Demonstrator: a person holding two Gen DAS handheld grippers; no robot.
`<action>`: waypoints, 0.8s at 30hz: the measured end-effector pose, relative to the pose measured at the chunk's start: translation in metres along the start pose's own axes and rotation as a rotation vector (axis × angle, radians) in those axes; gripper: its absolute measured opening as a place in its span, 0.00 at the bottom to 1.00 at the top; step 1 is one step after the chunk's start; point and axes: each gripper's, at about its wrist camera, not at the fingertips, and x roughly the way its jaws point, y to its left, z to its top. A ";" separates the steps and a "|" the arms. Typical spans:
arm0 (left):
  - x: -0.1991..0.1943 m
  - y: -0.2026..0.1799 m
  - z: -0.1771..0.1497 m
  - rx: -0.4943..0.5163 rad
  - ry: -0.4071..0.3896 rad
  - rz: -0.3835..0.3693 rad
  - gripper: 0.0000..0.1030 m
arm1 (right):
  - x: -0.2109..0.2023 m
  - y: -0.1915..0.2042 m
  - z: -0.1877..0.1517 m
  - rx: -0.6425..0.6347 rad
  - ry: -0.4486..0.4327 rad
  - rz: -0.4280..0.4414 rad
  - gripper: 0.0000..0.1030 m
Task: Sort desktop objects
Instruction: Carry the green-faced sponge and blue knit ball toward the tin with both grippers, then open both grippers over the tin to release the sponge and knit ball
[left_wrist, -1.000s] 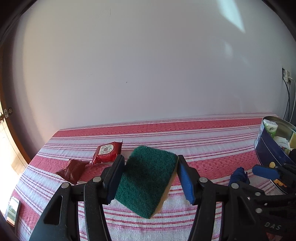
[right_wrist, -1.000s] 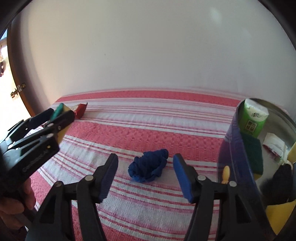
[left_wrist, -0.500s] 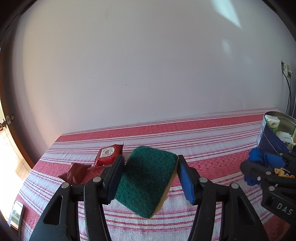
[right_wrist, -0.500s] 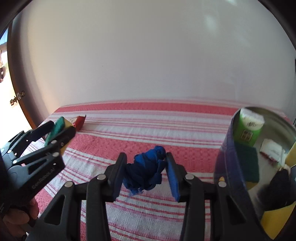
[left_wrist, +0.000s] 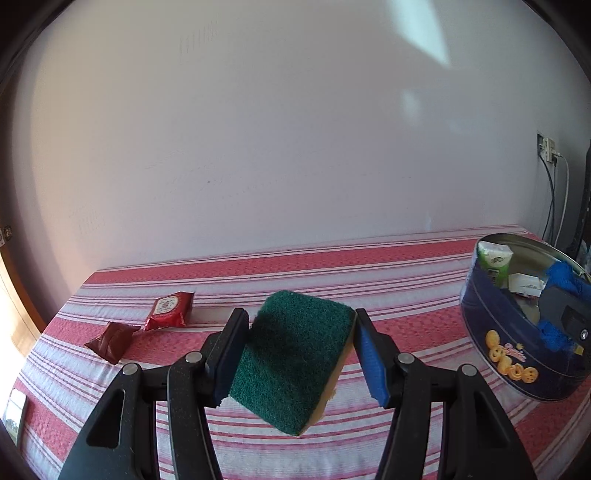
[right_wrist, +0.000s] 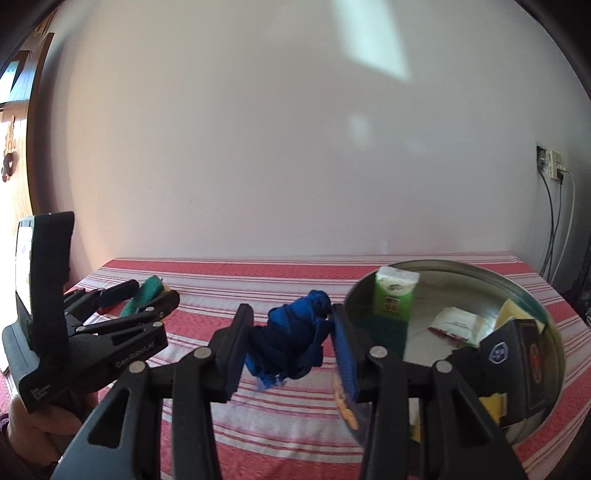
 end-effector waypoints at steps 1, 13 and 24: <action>-0.002 -0.008 0.001 0.010 -0.004 -0.013 0.58 | -0.005 -0.009 0.001 0.009 -0.007 -0.017 0.42; -0.018 -0.096 0.035 0.068 -0.055 -0.160 0.58 | -0.020 -0.110 0.034 0.112 -0.043 -0.245 0.42; -0.014 -0.164 0.053 0.100 -0.041 -0.280 0.58 | -0.002 -0.158 0.047 0.163 0.022 -0.310 0.42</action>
